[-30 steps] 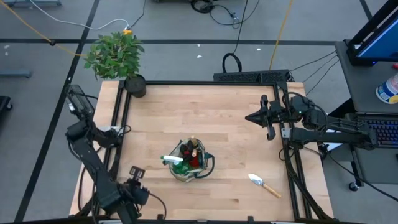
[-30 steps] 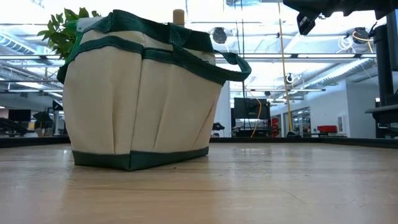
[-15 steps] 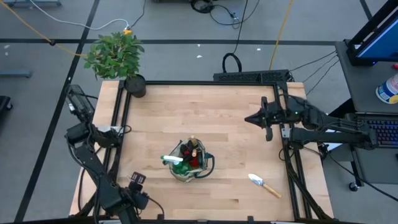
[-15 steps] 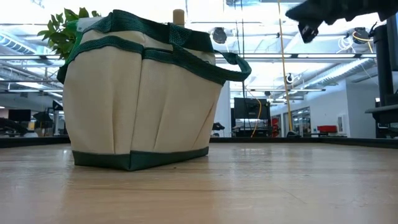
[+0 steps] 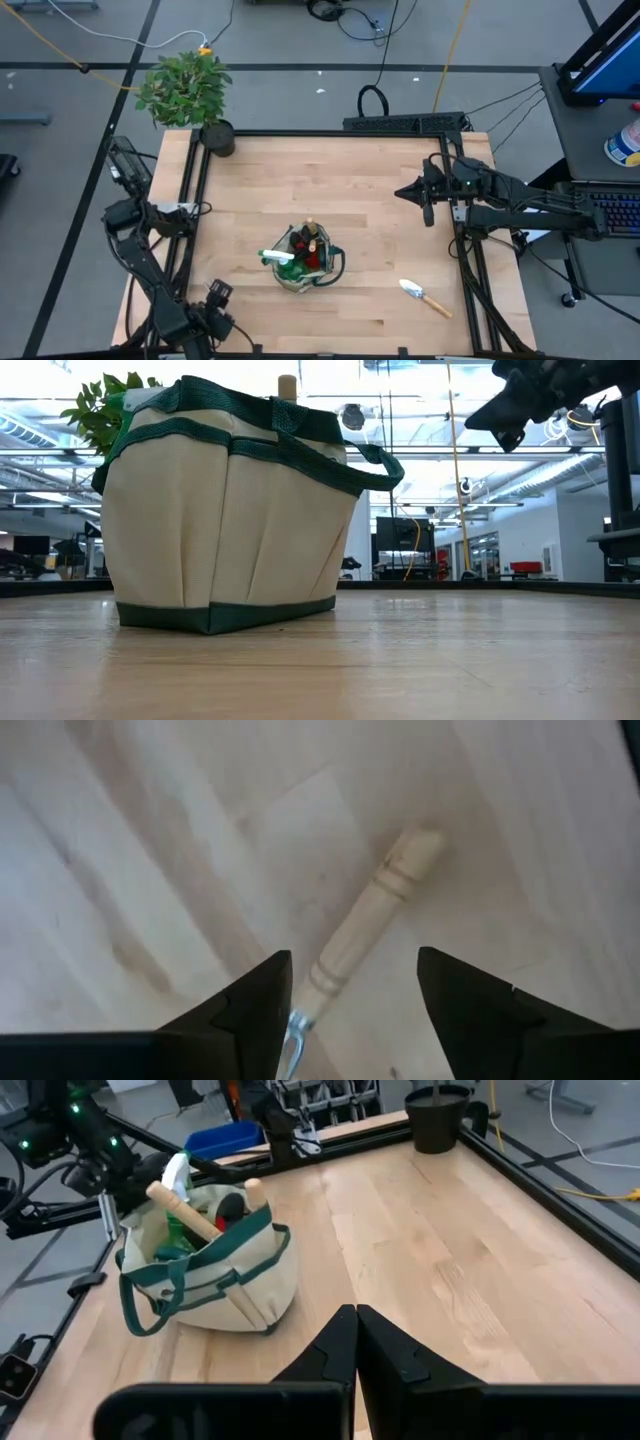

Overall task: Pick & Place Garden tools in Gardening bag
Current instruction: Put the hand rake into the gardening bag

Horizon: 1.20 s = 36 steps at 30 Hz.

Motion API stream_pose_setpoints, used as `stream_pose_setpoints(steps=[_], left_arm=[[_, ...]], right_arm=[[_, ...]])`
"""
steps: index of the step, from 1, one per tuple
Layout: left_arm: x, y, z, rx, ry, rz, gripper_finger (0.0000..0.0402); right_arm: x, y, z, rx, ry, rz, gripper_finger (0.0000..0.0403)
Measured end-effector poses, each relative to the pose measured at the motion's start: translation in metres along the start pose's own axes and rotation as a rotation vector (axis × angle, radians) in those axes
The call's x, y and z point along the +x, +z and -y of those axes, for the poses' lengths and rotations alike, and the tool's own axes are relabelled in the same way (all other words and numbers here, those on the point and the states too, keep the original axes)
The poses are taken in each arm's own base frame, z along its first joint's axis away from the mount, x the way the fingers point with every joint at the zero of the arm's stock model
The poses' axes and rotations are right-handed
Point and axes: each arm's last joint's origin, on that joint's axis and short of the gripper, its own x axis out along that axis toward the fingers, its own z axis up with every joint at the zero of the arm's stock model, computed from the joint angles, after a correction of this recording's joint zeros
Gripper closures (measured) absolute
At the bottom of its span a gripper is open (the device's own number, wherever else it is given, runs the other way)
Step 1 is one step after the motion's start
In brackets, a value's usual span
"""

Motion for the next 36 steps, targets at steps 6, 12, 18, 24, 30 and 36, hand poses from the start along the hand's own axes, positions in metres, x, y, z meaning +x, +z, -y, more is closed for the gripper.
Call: stream_pose_setpoints(steps=[6, 12, 18, 24, 30, 36], left_arm=[[0.010, 0.001, 0.006, 0.103, -0.024, 0.080, 0.0174], [0.028, -0.005, 0.004, 0.180, -0.022, 0.085, 0.0174], [0.034, -0.007, 0.002, 0.210, -0.019, 0.086, 0.0174], [0.034, 0.002, 0.009, 0.270, -0.072, 0.195, 0.0174], [0.044, 0.002, 0.005, 0.247, -0.116, 0.219, 0.0175], [0.046, 0.007, -0.002, 0.249, -0.143, 0.212, 0.0236]], right_arm=[[0.000, 0.001, 0.000, 0.040, 0.001, 0.006, 0.0403], [0.000, 0.001, 0.000, 0.058, 0.001, 0.006, 0.0403], [0.000, 0.001, 0.000, 0.071, 0.001, 0.006, 0.0403], [0.000, 0.001, 0.000, 0.080, 0.001, 0.006, 0.0403], [0.000, 0.001, 0.000, 0.094, 0.001, 0.006, 0.0403], [0.000, 0.001, 0.000, 0.096, 0.002, 0.010, 0.0403]])
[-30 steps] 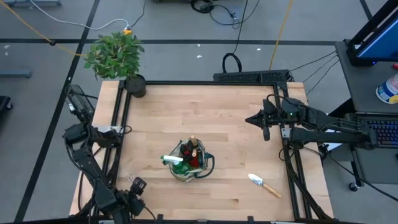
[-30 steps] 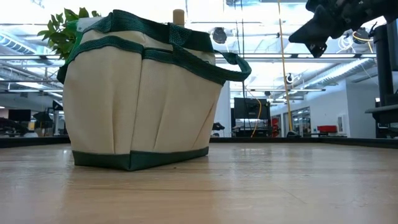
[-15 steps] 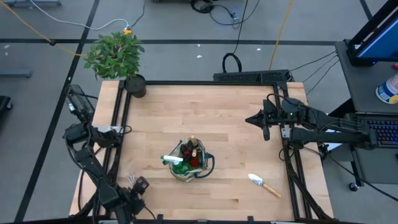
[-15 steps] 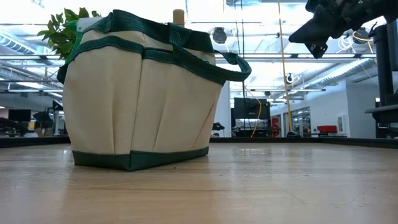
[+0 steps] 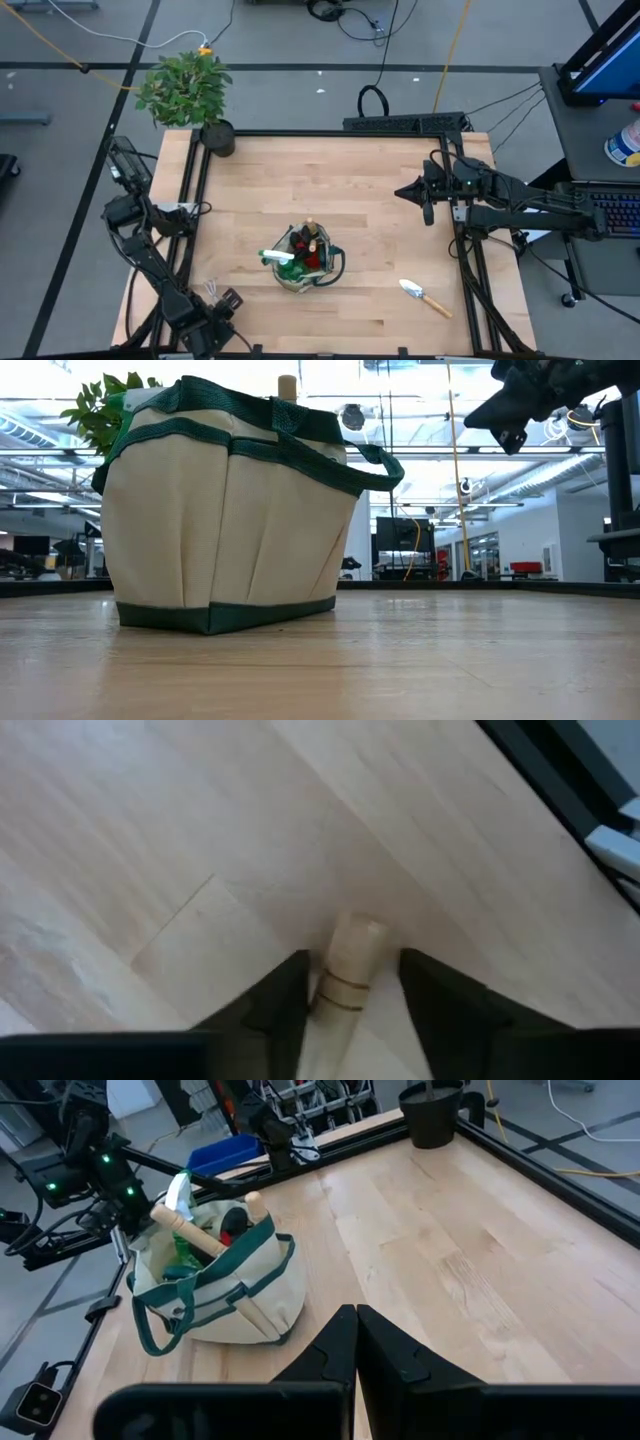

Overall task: Pick & Place Garden tools in Gardening bag
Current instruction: Put the hand rake into the gardening bag

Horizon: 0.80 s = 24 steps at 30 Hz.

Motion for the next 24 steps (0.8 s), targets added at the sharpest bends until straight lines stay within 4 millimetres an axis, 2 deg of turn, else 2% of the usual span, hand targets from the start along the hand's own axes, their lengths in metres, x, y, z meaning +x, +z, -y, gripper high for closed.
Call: stream_pose_setpoints(steps=[5, 7, 13, 18, 20, 24], left_arm=[[0.001, 0.001, -0.002, 0.012, 0.016, 0.009, 0.0318], [0.001, 0.001, -0.003, 0.010, 0.031, 0.010, 0.0339], [0.001, 0.002, -0.008, -0.052, 0.039, 0.003, 0.0339], [-0.009, 0.002, -0.018, -0.175, 0.064, -0.026, 0.0339], [-0.018, 0.000, -0.026, -0.248, 0.094, -0.023, 0.0339], [-0.050, 0.000, -0.040, -0.454, 0.079, 0.080, 0.0339]], right_arm=[[0.000, 0.001, 0.000, -0.003, 0.004, 0.014, 0.0403], [0.000, 0.002, 0.000, -0.003, 0.004, 0.016, 0.0403], [0.000, 0.004, -0.001, -0.008, 0.010, 0.038, 0.0403], [0.000, 0.004, -0.001, -0.008, 0.010, 0.039, 0.0403], [0.000, 0.004, -0.001, -0.009, 0.010, 0.039, 0.0403], [0.000, 0.004, -0.001, -0.017, 0.010, 0.039, 0.0403]])
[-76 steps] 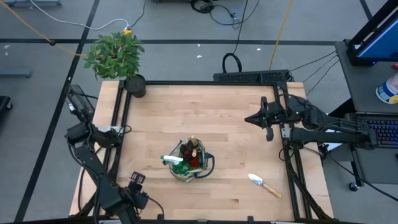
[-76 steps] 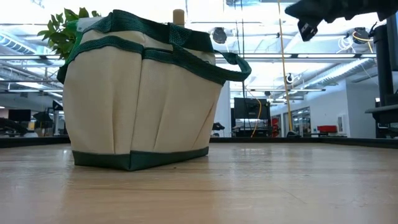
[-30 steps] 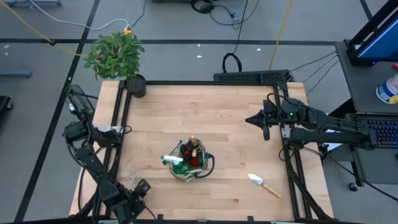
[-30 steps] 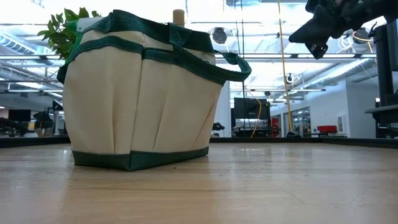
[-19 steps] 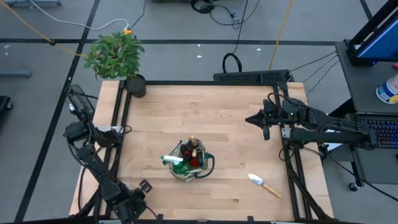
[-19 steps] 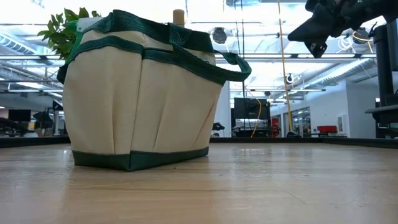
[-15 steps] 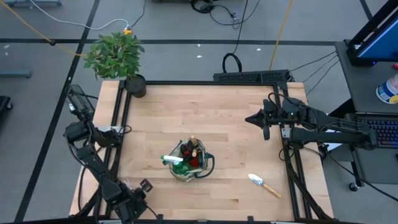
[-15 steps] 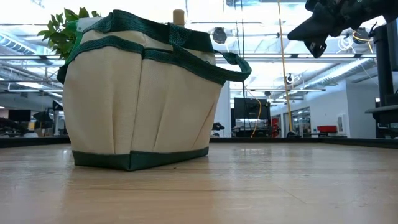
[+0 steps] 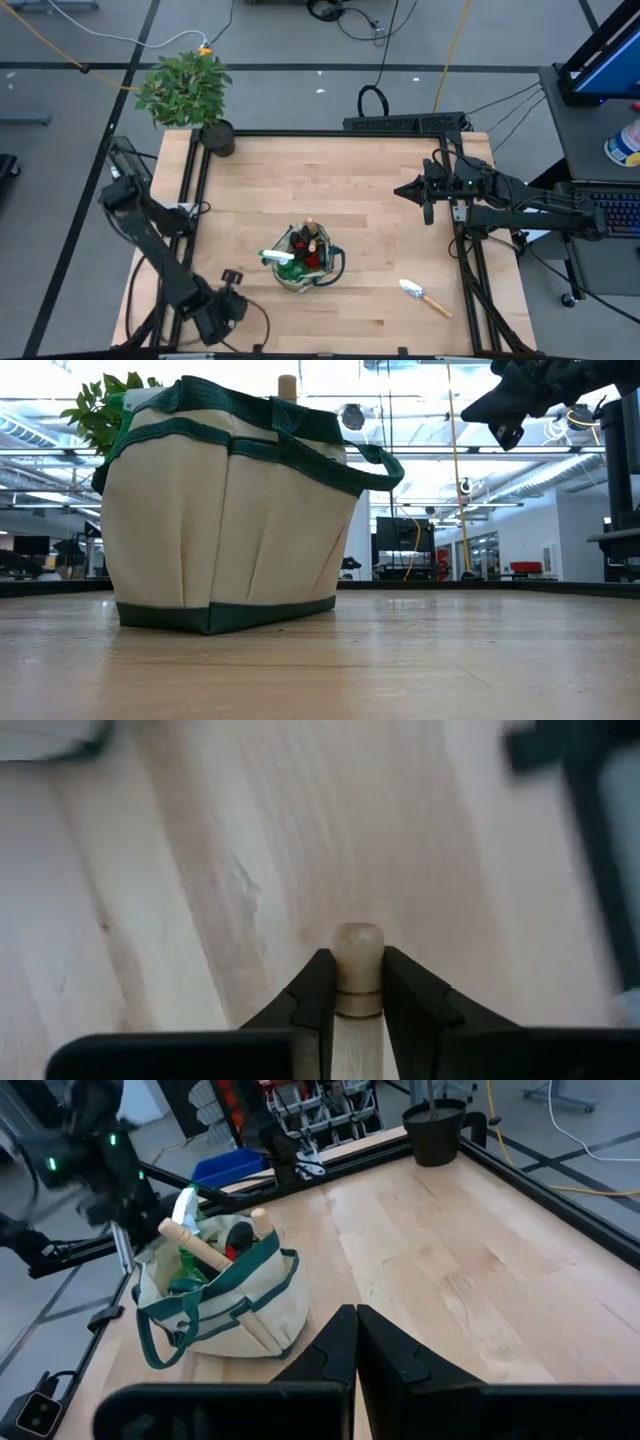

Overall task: Pick & Place Garden tools in Gardening bag
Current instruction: Put the hand rake into the gardening bag

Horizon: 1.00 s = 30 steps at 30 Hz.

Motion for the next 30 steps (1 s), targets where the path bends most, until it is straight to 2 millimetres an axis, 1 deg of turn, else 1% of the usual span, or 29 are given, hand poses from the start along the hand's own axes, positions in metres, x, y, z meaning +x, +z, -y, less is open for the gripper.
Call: stream_pose_setpoints(steps=[2, 5, 7, 10, 14, 17, 21, 24, 26, 30], left_arm=[[-0.017, 0.006, -0.010, -0.114, -0.026, 0.067, 0.0339], [-0.045, 0.014, -0.024, -0.283, -0.060, 0.217, 0.0339], [-0.064, 0.019, -0.034, -0.391, -0.092, 0.339, 0.0339], [-0.095, 0.029, -0.049, -0.523, -0.141, 0.575, 0.0339], [-0.128, 0.045, -0.066, -0.631, -0.154, 0.901, 0.0339], [-0.143, 0.057, -0.079, -0.667, -0.084, 1.097, 0.0339], [-0.152, 0.077, -0.095, -0.688, 0.059, 1.304, 0.0339], [-0.151, 0.091, -0.106, -0.673, 0.220, 1.398, 0.0339], [-0.146, 0.100, -0.115, -0.672, 0.293, 1.426, 0.0339], [-0.121, 0.117, -0.127, -0.649, 0.342, 1.396, 0.0339]], right_arm=[[0.000, 0.000, 0.000, -0.013, 0.000, -0.002, 0.0403], [0.000, 0.000, 0.000, -0.048, 0.001, -0.002, 0.0403], [0.000, 0.000, 0.000, -0.064, 0.002, -0.002, 0.0403], [0.000, 0.000, 0.000, -0.070, 0.003, -0.002, 0.0403], [0.000, -0.001, 0.000, -0.082, 0.002, -0.006, 0.0403], [0.000, -0.001, 0.000, -0.109, 0.002, -0.007, 0.0403], [0.000, -0.001, 0.000, -0.129, 0.003, -0.007, 0.0403], [0.000, -0.001, 0.000, -0.130, 0.003, -0.007, 0.0403], [0.000, -0.001, 0.000, -0.130, 0.003, -0.007, 0.0403], [0.000, -0.001, 0.000, -0.129, 0.002, -0.008, 0.0403]])
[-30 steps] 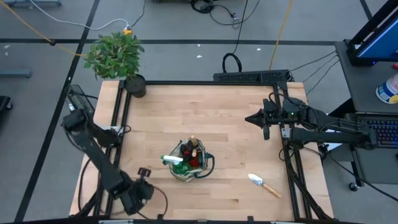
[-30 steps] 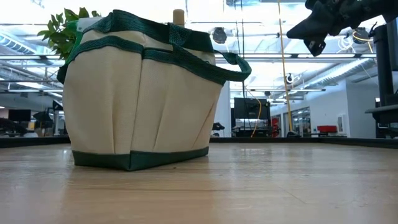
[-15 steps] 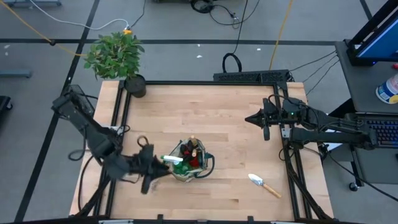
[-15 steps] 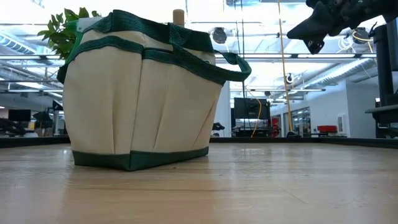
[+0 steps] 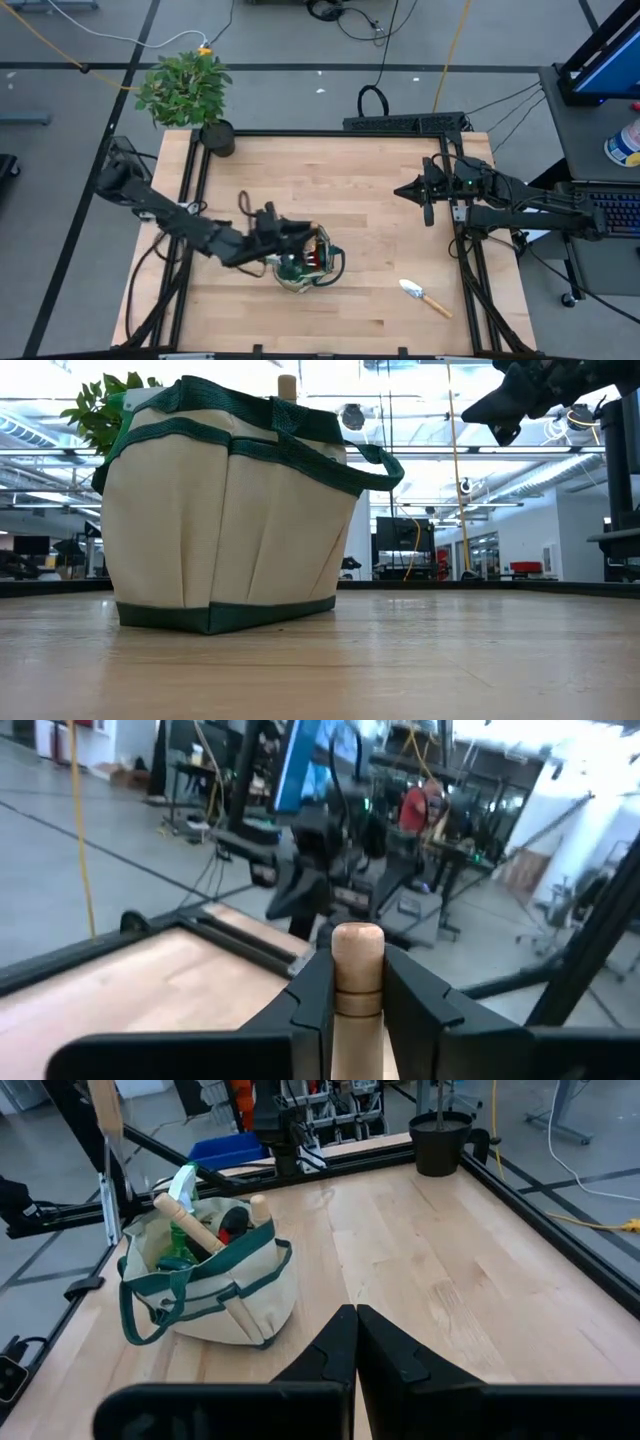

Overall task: Pick & Place Garden tools in Gardening bag
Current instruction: Put the hand rake into the gardening bag

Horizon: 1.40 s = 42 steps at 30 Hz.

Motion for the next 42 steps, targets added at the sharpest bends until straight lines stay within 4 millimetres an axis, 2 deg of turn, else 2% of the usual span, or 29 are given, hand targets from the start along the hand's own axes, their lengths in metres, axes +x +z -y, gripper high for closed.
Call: stream_pose_setpoints(steps=[5, 15, 21, 27, 30, 37, 42], left_arm=[[0.010, -0.016, 0.000, -0.012, -0.011, -0.037, 0.0339], [0.008, -0.023, -0.002, -0.054, 0.009, -0.095, 0.0339], [0.015, -0.027, -0.009, -0.057, 0.053, -0.117, 0.0339], [0.031, -0.050, -0.014, -0.067, 0.052, -0.173, 0.0339], [0.036, -0.063, -0.015, -0.018, 0.073, -0.192, 0.0339], [0.036, -0.060, -0.016, 0.081, 0.118, -0.155, 0.0339], [0.033, -0.059, -0.009, 0.060, 0.114, -0.115, 0.0339]], right_arm=[[0.000, 0.000, 0.000, 0.000, 0.001, 0.000, 0.0403], [0.000, 0.000, 0.000, 0.000, 0.001, 0.000, 0.0403], [0.000, 0.000, 0.000, 0.000, 0.001, 0.000, 0.0403], [0.000, 0.000, 0.000, 0.005, 0.000, 0.000, 0.0403], [0.000, 0.000, 0.000, 0.014, 0.001, 0.000, 0.0403], [0.000, 0.000, 0.000, 0.019, 0.000, 0.000, 0.0403], [0.000, 0.000, 0.000, 0.018, 0.001, 0.000, 0.0403]])
